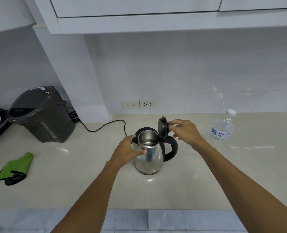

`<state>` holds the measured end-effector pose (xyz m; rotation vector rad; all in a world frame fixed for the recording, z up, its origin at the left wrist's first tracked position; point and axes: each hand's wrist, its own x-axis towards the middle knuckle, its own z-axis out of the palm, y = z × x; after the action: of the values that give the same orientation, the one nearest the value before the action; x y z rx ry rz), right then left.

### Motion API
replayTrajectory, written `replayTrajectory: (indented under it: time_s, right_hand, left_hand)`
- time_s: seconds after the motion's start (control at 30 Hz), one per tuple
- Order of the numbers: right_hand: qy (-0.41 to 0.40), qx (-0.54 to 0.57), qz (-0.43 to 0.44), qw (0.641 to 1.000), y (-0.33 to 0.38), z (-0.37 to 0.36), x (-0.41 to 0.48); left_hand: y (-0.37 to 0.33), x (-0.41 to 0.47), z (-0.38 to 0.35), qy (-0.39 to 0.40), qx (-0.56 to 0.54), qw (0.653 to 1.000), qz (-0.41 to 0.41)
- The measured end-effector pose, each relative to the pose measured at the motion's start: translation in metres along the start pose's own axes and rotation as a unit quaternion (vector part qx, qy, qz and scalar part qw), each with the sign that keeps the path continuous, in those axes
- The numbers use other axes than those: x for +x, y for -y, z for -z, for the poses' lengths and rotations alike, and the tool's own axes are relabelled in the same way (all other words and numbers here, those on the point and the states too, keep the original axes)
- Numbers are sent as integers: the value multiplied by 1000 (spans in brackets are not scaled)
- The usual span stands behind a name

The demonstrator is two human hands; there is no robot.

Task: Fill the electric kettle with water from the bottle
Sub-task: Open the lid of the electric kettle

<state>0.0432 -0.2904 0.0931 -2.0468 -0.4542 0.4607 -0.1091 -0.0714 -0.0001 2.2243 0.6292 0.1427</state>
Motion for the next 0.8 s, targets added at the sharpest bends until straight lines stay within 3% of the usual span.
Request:
replayTrajectory:
  time_s: [0.8]
  right_hand:
    - [24, 137, -47, 989, -63, 11, -7]
  left_hand:
    - [-14, -8, 1, -1, 23, 1000, 21]
